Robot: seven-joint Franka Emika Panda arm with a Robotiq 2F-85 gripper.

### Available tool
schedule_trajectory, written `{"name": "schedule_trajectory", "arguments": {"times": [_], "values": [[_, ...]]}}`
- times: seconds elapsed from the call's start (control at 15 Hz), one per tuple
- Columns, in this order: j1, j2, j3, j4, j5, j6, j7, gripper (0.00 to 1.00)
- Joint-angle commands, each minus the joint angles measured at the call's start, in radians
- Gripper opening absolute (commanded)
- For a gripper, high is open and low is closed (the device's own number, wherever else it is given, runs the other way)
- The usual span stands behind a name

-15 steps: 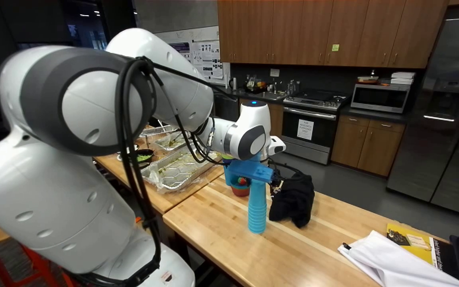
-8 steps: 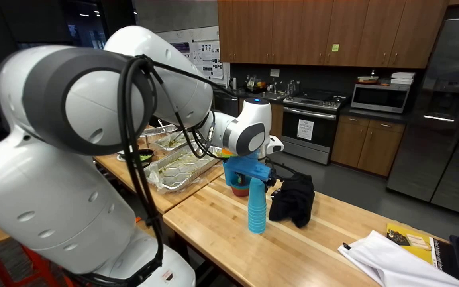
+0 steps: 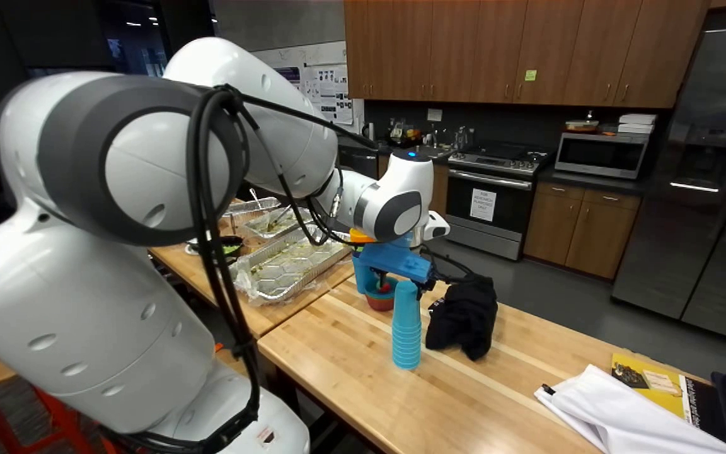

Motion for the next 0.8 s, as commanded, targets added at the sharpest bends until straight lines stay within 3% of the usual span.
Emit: {"name": "schedule_trajectory", "arguments": {"times": [0.0,0.07,0.13,0.2,0.33,0.53,0.73], "values": [[0.011,0.007,-0.015,0.012,0.013,0.007,-0.035,1.00],[0.011,0.009,-0.016,0.012,0.012,0.006,-0.039,1.00],[0.012,0.010,-0.016,0.010,0.014,0.009,-0.042,0.75],[0.012,0.010,-0.016,0.007,0.014,0.012,-0.045,0.74],[0.013,0.013,-0.018,0.007,0.016,0.008,-0.054,0.62],[0.010,0.019,-0.021,0.009,0.012,0.011,-0.064,0.37],[0.009,0.018,-0.022,0.010,0.008,0.010,-0.066,0.34]]}}
